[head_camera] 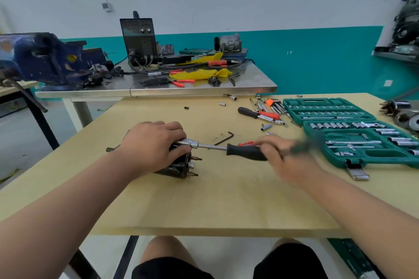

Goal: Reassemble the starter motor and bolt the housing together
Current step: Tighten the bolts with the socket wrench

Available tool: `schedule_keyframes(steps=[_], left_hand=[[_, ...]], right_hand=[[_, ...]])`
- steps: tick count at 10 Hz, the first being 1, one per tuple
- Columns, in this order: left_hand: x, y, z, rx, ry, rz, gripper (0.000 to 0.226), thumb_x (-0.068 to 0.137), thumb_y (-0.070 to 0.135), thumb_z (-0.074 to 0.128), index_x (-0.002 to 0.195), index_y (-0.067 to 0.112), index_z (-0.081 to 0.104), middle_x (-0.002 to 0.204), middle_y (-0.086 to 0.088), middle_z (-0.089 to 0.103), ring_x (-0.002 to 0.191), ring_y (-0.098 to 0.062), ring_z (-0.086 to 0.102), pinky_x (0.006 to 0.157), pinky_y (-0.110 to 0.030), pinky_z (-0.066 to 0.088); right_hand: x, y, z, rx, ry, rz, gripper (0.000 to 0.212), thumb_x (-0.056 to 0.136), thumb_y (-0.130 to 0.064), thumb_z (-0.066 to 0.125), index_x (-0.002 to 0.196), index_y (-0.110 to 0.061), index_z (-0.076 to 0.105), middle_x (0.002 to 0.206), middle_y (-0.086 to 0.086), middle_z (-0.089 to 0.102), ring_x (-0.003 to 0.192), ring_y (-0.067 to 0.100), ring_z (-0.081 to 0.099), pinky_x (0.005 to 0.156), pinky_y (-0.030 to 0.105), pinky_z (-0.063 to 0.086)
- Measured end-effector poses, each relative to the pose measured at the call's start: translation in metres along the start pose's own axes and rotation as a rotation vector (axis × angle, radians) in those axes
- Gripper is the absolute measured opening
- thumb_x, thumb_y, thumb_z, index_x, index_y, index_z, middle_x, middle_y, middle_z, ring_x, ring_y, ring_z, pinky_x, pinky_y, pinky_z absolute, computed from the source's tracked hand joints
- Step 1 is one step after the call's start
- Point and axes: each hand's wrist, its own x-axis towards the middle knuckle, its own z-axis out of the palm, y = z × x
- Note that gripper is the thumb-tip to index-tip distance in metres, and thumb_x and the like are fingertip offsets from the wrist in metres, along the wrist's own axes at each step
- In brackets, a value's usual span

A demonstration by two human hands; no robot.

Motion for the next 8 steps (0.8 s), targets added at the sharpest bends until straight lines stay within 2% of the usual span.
schedule_keyframes(steps=[1, 2, 3, 4, 5, 6, 7, 8], left_hand=[[-0.001, -0.003, 0.001, 0.016, 0.002, 0.016, 0.048, 0.092, 0.062, 0.033, 0.113, 0.031, 0.064, 0.113, 0.017, 0.061, 0.084, -0.016, 0.061, 0.070, -0.033, 0.051], [-0.003, -0.003, 0.004, 0.012, 0.051, 0.047, 0.052, 0.090, 0.063, 0.033, 0.112, 0.030, 0.067, 0.115, 0.015, 0.063, 0.081, -0.017, 0.063, 0.067, -0.032, 0.051], [0.001, -0.002, 0.004, 0.016, 0.039, 0.018, 0.062, 0.088, 0.067, 0.020, 0.107, 0.032, 0.067, 0.109, 0.017, 0.063, 0.079, -0.015, 0.061, 0.064, -0.029, 0.049], [0.002, -0.002, 0.006, 0.032, 0.021, -0.013, 0.071, 0.085, 0.070, 0.008, 0.108, 0.033, 0.065, 0.107, 0.019, 0.061, 0.082, -0.014, 0.060, 0.064, -0.029, 0.047], [0.002, -0.003, 0.007, 0.047, 0.038, 0.001, 0.072, 0.084, 0.072, 0.008, 0.112, 0.034, 0.062, 0.111, 0.019, 0.060, 0.082, -0.014, 0.060, 0.063, -0.028, 0.046], [0.002, -0.003, 0.007, 0.040, 0.053, -0.012, 0.069, 0.084, 0.070, 0.010, 0.114, 0.033, 0.060, 0.112, 0.018, 0.059, 0.082, -0.015, 0.061, 0.064, -0.028, 0.045], [0.001, 0.000, 0.006, 0.037, 0.088, -0.023, 0.066, 0.087, 0.066, 0.012, 0.109, 0.031, 0.064, 0.107, 0.017, 0.062, 0.079, -0.016, 0.061, 0.061, -0.027, 0.040], [0.000, 0.000, 0.006, 0.047, 0.121, -0.009, 0.060, 0.088, 0.065, 0.021, 0.105, 0.029, 0.066, 0.103, 0.015, 0.064, 0.074, -0.017, 0.061, 0.058, -0.026, 0.037]], right_hand=[[0.002, 0.003, 0.001, 0.035, -0.098, -0.103, 0.037, 0.097, -0.040, 0.039, 0.095, -0.021, 0.071, 0.067, -0.002, 0.060, 0.055, 0.013, 0.054, 0.048, 0.020, 0.043], [0.014, -0.001, 0.008, 0.900, -0.492, 0.640, 0.057, 0.096, -0.051, 0.035, 0.076, -0.014, 0.074, 0.045, 0.003, 0.037, 0.034, 0.014, 0.027, 0.033, 0.020, 0.024], [0.009, 0.007, 0.011, 0.474, -0.249, 0.241, 0.053, 0.095, -0.049, 0.030, 0.076, -0.023, 0.072, 0.047, 0.002, 0.047, 0.038, 0.019, 0.040, 0.041, 0.021, 0.029], [0.000, 0.002, 0.000, -0.025, 0.090, -0.188, 0.033, 0.092, -0.037, 0.039, 0.092, -0.024, 0.070, 0.066, -0.003, 0.064, 0.056, 0.019, 0.058, 0.052, 0.025, 0.045], [0.011, -0.006, 0.004, 0.384, -0.099, 0.218, 0.033, 0.096, -0.039, 0.040, 0.076, -0.031, 0.066, 0.057, -0.009, 0.055, 0.052, 0.009, 0.051, 0.046, 0.022, 0.040], [0.025, -0.003, 0.002, 0.345, -0.234, 0.479, 0.036, 0.094, -0.045, 0.042, 0.075, -0.022, 0.062, 0.050, -0.008, 0.042, 0.039, 0.005, 0.040, 0.042, 0.019, 0.031], [0.012, 0.003, 0.005, 0.003, -0.074, 0.001, 0.029, 0.098, -0.037, 0.040, 0.093, -0.029, 0.067, 0.067, -0.018, 0.057, 0.065, 0.006, 0.055, 0.064, 0.029, 0.046], [0.003, 0.005, 0.009, -0.178, 0.005, -0.258, 0.028, 0.096, -0.026, 0.044, 0.111, -0.022, 0.068, 0.088, -0.011, 0.068, 0.079, 0.011, 0.060, 0.070, 0.030, 0.049]])
